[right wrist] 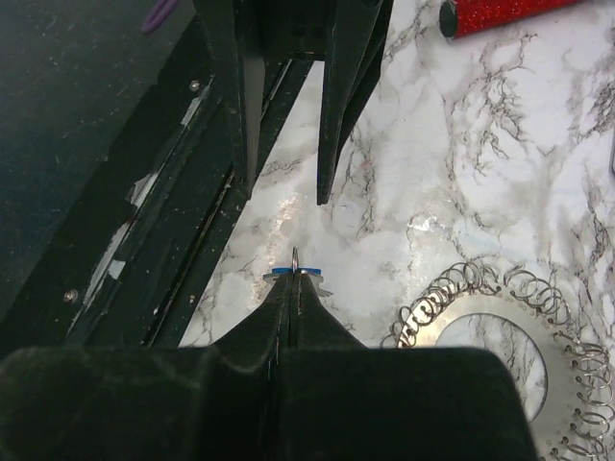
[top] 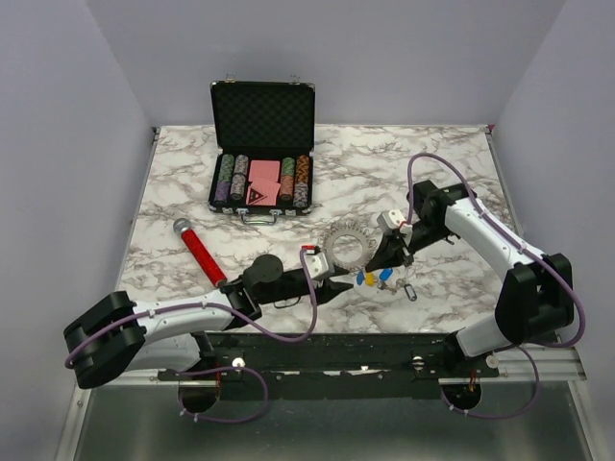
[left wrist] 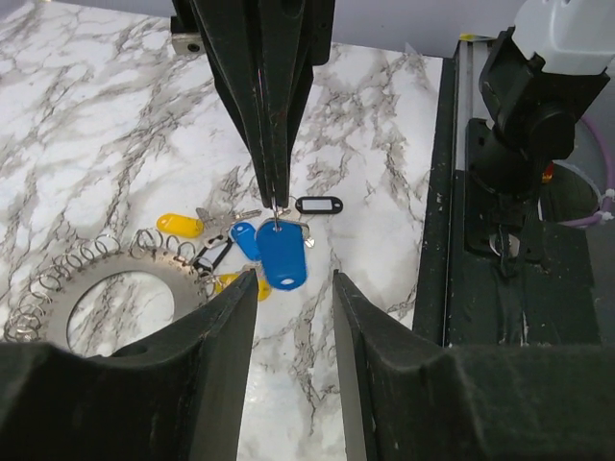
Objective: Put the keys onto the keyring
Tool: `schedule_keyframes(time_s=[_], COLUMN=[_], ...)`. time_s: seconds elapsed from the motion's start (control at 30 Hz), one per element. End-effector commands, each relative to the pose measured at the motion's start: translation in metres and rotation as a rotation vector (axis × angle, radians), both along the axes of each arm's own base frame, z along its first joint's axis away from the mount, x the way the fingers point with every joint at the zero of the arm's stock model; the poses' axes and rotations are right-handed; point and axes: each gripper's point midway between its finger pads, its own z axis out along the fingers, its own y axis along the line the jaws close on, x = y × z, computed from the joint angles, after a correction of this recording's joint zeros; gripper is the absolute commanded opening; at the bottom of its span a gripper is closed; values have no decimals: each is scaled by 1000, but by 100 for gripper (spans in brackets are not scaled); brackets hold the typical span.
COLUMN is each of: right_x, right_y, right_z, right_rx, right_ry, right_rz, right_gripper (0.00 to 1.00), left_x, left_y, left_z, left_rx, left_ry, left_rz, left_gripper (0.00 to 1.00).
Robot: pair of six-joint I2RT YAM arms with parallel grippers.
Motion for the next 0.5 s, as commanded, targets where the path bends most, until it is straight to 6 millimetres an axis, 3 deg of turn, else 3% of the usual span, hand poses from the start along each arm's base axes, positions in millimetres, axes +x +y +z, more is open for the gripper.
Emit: schedule_keyframes(time_s=[0.0, 0.17, 0.47], right_x=[-20, -23, -23], right_y=[1, 2, 3], right_z=[6, 4, 2], right_rx=[54, 64, 67], right_ry=[34, 32, 35], right_rz=[27, 35, 39], right_gripper=[1, 1, 1], left_x=[-13, -9, -9], left_y=[-9, -12, -20], left_z=[19, 20, 8], left_rx=[-92, -93, -60], left_ry=[-149, -168, -116], left_rz=[-98, -85, -105], left_gripper=[45, 44, 29])
